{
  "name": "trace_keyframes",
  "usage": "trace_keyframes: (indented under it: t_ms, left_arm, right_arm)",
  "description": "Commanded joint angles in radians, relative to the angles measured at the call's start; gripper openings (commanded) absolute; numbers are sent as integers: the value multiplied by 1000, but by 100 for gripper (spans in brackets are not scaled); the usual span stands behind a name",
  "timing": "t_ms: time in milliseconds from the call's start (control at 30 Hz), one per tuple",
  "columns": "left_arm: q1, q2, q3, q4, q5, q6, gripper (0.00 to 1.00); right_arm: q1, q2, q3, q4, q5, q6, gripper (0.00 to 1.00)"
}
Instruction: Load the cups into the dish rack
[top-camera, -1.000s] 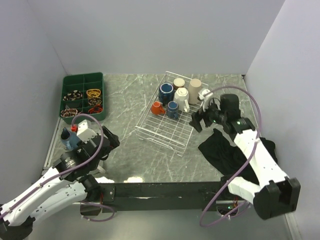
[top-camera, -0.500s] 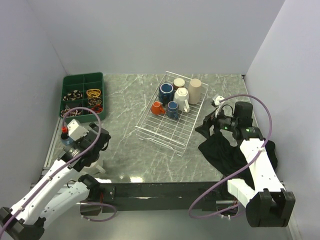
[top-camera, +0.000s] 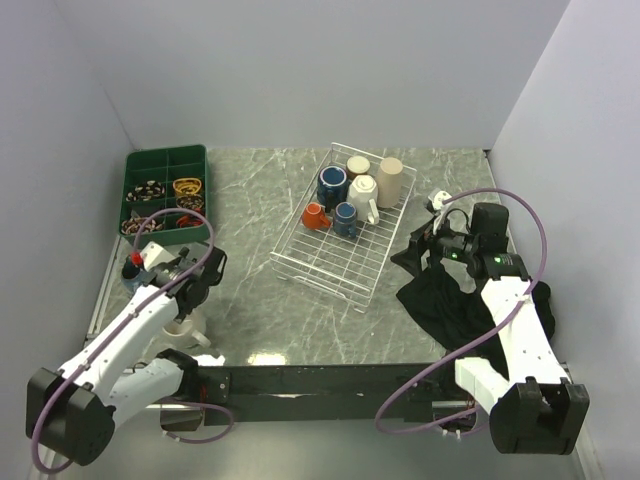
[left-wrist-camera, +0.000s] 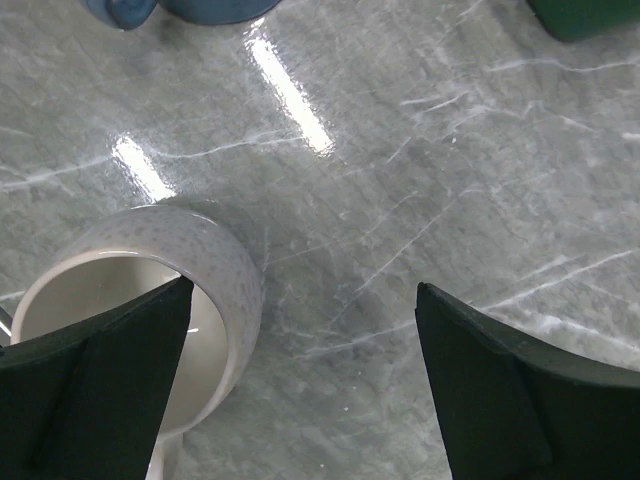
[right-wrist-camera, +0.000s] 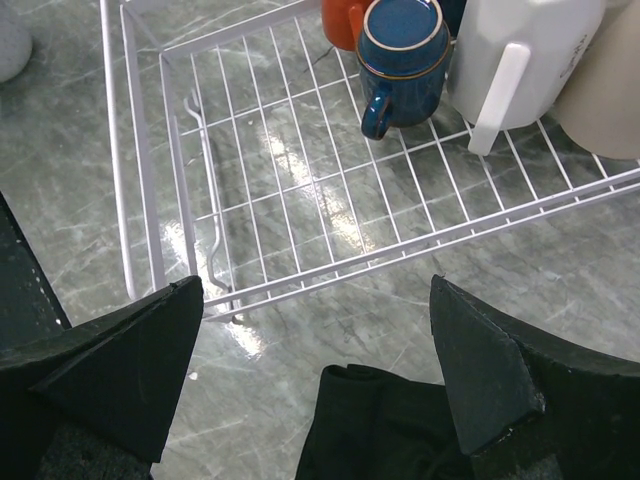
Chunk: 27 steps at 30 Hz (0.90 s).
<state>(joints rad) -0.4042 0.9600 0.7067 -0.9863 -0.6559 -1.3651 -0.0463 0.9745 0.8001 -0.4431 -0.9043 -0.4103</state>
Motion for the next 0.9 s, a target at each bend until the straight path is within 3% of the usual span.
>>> trace_keyframes:
  t_ms: [0,200,367,467,500,567,867]
  left_arm:
    - [18,23,-24,15,30,-57,96]
    - [48,8,-102,103,94,-46,75]
    - [53,-9,-101,110,96,-34,51]
    - [53,-23,-96,115,99,-26,30]
    - [53,-26,-99,120,99,-26,17]
    - [53,-43,-104,136,113,-25,2]
    - [53,-151,-102,190,180,47,1]
  right_arm:
    - [-10,-10,45,0,-28,-1,100]
    - [-21,-17,44,-2,-33,-1,100]
    - [-27,-16,45,0,-41,2,100]
    - [-29,-14,44,0,-41,5,100]
    - [-30,-11,42,3,-41,4,100]
    - [-36,-8,42,0,-41,2,100]
    - [-52,-17,37,0,-54,2,100]
